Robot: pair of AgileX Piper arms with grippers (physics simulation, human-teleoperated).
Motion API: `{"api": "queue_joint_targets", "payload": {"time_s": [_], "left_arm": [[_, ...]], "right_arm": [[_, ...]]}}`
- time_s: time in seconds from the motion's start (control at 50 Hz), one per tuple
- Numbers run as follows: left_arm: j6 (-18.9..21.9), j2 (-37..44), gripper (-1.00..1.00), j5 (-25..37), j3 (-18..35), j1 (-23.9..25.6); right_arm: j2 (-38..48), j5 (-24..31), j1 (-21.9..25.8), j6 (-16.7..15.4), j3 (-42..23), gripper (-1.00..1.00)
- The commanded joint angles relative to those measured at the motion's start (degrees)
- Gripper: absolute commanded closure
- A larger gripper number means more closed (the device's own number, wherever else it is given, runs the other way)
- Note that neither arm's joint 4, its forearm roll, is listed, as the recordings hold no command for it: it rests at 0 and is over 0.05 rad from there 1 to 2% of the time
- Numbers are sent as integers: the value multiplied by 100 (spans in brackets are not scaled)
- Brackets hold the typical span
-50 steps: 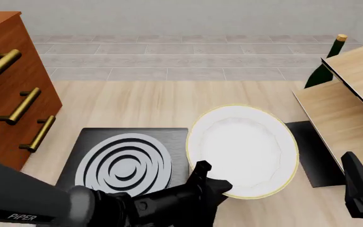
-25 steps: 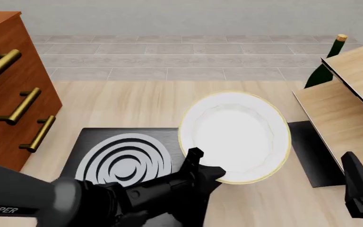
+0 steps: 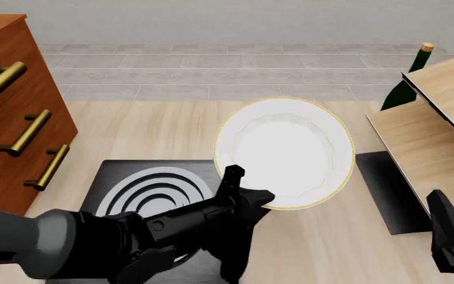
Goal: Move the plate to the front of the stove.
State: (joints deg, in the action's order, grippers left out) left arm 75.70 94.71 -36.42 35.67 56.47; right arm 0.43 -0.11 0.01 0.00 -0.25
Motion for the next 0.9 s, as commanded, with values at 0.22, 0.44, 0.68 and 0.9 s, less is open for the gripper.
{"api": "queue_joint_targets", "payload": {"time_s": [0.22,0.44,0.68,0.9], "left_arm": [[13,-351,100,329,157,-117],[38,-578,100,549,214,-300],[153,-699,100,764,231,-611],[255,-802,100,888,194,-931]], "right_arm": [[0,0,0,0,0,-100],[-2,0,1,1,0,-100],[-1,0,-1,-1,0,-100],[0,0,1,-1,0,-100]]}}
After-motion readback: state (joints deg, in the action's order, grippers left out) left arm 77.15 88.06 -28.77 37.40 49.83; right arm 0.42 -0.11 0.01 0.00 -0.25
